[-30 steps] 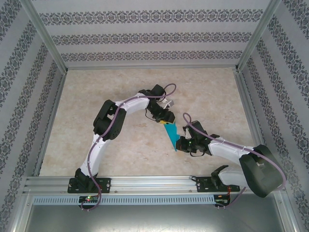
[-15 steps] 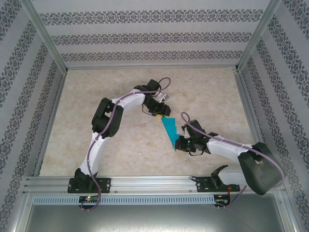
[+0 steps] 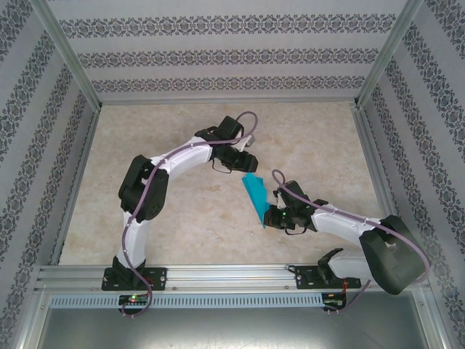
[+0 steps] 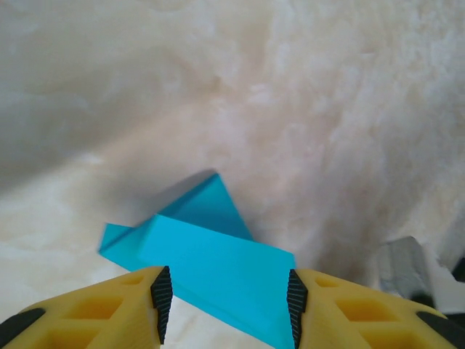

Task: Fold a paper plane with a square sheet of paper (pick it up from the middle)
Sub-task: Fold the wing for the fifth time at the center of the table.

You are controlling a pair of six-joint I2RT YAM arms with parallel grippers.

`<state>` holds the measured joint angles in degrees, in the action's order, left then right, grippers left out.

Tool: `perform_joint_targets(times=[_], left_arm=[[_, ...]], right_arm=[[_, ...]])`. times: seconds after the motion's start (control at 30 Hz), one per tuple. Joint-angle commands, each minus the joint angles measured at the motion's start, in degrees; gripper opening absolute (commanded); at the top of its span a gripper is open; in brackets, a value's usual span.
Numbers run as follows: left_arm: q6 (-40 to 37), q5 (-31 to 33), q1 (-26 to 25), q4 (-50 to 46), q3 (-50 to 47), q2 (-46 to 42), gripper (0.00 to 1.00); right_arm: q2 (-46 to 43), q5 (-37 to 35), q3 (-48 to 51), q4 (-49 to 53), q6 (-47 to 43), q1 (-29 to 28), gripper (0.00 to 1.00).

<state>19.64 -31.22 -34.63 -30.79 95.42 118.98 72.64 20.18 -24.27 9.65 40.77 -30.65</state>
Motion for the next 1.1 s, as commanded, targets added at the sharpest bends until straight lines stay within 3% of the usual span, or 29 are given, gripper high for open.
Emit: perform_joint_targets(times=[0.0,0.13,0.5,0.77,1.07], left_arm=[[2.7,1.0,-2.4,4.5,-2.4,-2.7,0.49],[6.9,-4.9,-3.6,9.9,-3.5,0.2,0.49],[9.5,-8.6,-5.5,14.0,-3.3,7.9,0.49],[6.0,-7.0,-5.5,10.2,-3.5,11.1,0.48],[2.6,-4.4,-5.0,7.3,-5.0,13.0,0.49]], right_arm=[[0.2,-2.5,1.5,8.9,-1.3,-0.8,0.07],[-0.5,-2.6,1.4,9.0,-1.2,-0.8,0.07],[-2.7,-2.6,1.4,8.7,-0.9,-0.5,0.07],[-5.1,-1.6,0.8,9.2,-1.0,-0.1,0.08],[-13.9,2.9,0.6,7.3,1.6,2.5,0.11]])
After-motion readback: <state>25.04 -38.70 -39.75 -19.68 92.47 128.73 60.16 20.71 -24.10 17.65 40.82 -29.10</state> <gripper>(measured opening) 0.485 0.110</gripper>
